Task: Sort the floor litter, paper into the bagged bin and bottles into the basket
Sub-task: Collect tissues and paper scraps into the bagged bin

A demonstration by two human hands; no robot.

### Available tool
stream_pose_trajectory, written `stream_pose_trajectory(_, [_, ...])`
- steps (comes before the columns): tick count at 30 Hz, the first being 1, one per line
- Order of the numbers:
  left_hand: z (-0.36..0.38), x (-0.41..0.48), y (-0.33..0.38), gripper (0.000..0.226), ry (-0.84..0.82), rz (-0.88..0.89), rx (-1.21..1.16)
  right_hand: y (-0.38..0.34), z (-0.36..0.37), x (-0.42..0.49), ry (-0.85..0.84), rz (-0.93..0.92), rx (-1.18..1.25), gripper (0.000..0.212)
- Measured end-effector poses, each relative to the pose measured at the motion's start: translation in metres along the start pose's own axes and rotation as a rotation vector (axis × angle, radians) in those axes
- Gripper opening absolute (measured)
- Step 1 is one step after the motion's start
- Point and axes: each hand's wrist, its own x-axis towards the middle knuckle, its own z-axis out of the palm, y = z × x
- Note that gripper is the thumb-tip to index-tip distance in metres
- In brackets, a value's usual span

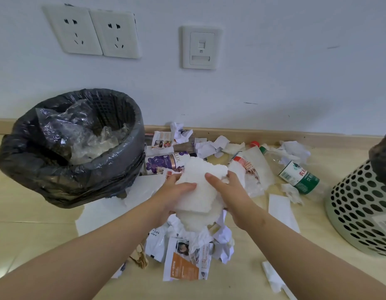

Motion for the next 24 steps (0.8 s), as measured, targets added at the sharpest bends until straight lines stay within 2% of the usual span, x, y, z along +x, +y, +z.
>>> stream_pose_trajectory(6, [-0.006,0.003,0.02,0.035,0.062,0.121,0.051,-0.017,0.02,0.017,0.074,0.03,0.026,0.053])
stream_pose_trajectory(11, [-0.029,-0.01,0.069,0.031,0.137,0.366,0.009,-0.075,0.046,0.015,-0.02,-0.115,0.136,0.034])
stream_pose_trajectory(16, [-0.077,-0.032,0.109,0.031,0.287,0.547,-0.098,-0.12,0.1,0.007,-0.055,-0.254,0.108,0.021])
stream_pose_trajectory(21, [-0.122,-0.04,0.129,0.035,0.379,0.569,-0.189,-0.14,0.152,0.008,-0.092,-0.291,0.04,0.015])
stream_pose_trajectory(24, [-0.151,-0.034,0.129,0.035,0.449,0.538,-0.234,-0.142,0.178,0.015,-0.107,-0.301,-0.086,0.023])
